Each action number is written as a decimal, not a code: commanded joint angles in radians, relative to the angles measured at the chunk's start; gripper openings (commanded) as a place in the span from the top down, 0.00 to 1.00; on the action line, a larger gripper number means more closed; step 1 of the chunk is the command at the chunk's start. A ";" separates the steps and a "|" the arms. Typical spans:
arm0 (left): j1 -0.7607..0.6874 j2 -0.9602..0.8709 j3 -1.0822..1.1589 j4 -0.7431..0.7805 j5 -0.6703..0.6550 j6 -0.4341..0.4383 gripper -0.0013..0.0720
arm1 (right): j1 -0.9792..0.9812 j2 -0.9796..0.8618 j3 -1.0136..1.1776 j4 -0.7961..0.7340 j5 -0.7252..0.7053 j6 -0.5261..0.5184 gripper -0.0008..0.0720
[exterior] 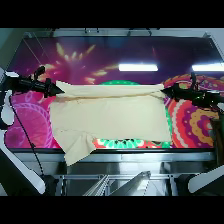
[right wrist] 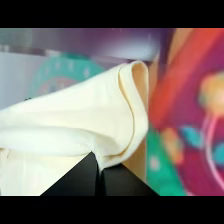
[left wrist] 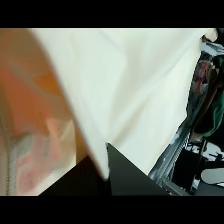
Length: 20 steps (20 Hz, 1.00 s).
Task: Fold the shirts.
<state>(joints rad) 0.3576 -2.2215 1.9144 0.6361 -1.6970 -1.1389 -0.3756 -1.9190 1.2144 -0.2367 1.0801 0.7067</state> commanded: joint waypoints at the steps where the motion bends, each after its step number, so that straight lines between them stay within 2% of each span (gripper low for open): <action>1: -0.002 0.012 -0.017 0.053 -0.039 -0.014 0.97 | -0.023 0.000 -0.001 -0.088 0.066 0.014 0.96; 2: -0.002 0.017 -0.015 0.053 -0.052 -0.015 0.96 | -0.026 0.000 0.001 -0.107 0.076 0.032 0.88; 3: -0.002 0.026 -0.014 0.052 -0.068 -0.049 0.74 | -0.032 0.005 0.007 -0.111 0.101 0.033 0.72; 4: 0.002 0.038 -0.014 0.052 -0.076 -0.083 0.59 | -0.045 0.017 0.014 -0.139 0.131 0.059 0.64; 6: 0.025 0.072 -0.014 0.052 -0.094 -0.120 0.59 | -0.077 0.067 0.026 -0.246 0.190 0.146 0.60; 7: 0.039 0.092 -0.014 0.053 -0.103 -0.151 0.59 | -0.097 0.103 0.026 -0.320 0.212 0.202 0.50; 10: 0.088 0.167 -0.018 0.059 -0.164 -0.225 0.59 | -0.136 0.216 0.000 -0.509 0.303 0.323 0.50; 13: 0.124 0.339 -0.167 0.172 -0.159 -0.227 0.59 | -0.152 0.385 -0.179 -0.600 0.301 0.336 0.50; 16: 0.169 0.545 -0.421 0.268 -0.124 -0.222 0.59 | -0.153 0.526 -0.432 -0.661 0.181 0.343 0.50; 20: 0.220 0.820 -0.802 0.379 -0.028 -0.181 0.59 | -0.144 0.541 -0.630 -0.660 0.104 0.334 0.50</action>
<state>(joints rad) 0.5419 -1.5841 1.3563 0.9157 -1.7908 -1.3495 -0.5213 -1.4117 0.7204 -0.8684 1.2449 1.0336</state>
